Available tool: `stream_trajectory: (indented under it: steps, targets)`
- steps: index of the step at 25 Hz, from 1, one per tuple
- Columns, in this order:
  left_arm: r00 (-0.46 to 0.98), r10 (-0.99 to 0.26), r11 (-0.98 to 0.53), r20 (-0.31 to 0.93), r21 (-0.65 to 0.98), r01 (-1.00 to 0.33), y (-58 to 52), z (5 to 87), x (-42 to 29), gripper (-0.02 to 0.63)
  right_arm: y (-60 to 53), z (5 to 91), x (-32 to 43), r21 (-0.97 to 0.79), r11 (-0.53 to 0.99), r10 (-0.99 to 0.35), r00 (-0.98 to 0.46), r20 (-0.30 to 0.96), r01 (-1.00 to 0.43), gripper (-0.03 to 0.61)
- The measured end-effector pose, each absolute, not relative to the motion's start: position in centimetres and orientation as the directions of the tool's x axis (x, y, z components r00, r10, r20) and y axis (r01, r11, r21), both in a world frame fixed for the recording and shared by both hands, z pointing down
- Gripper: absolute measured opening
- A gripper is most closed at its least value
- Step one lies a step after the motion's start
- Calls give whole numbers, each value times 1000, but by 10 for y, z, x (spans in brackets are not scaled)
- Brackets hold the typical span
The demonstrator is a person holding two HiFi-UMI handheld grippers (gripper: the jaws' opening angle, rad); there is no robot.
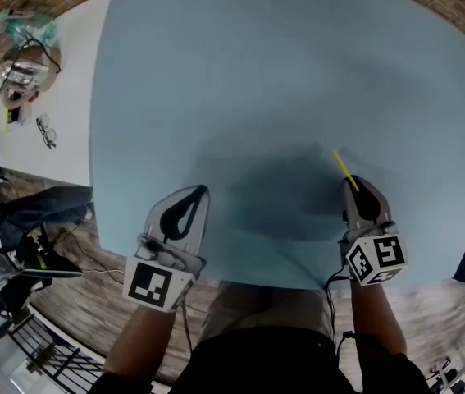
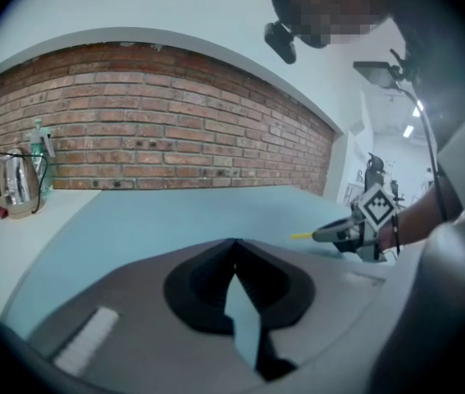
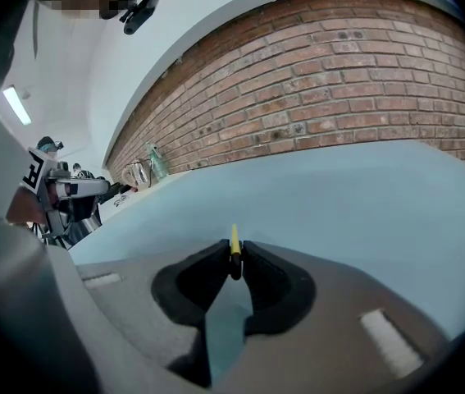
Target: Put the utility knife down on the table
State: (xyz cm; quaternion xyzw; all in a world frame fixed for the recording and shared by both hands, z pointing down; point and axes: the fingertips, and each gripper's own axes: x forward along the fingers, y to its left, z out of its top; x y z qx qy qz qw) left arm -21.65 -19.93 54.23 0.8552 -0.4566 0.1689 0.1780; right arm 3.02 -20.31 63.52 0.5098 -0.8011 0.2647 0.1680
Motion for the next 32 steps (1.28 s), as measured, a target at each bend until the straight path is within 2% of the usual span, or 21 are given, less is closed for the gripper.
stream_trajectory:
  steps: [10,13,16,32]
  targets:
    - [496,-742,-490,451,141,-860,-192,546,-226,-6,-202,641,26,-225,359,-716,-422,556,-906,57]
    - [495,-742,-489,452,141,-861,-189,547,-225,-6,-202,642,24,-218,381,-703,-435,563,-899,105]
    - [493,-746,-483,447,147,-863,-187,547,-225,-6,-200,644,22,-223,383,-694,-439,571,-896,118]
    - [542,-738,-539,401,133,-832,-181,522,-211,-6,-197,617,-4,-224,423,-709,-475,522,-878,121]
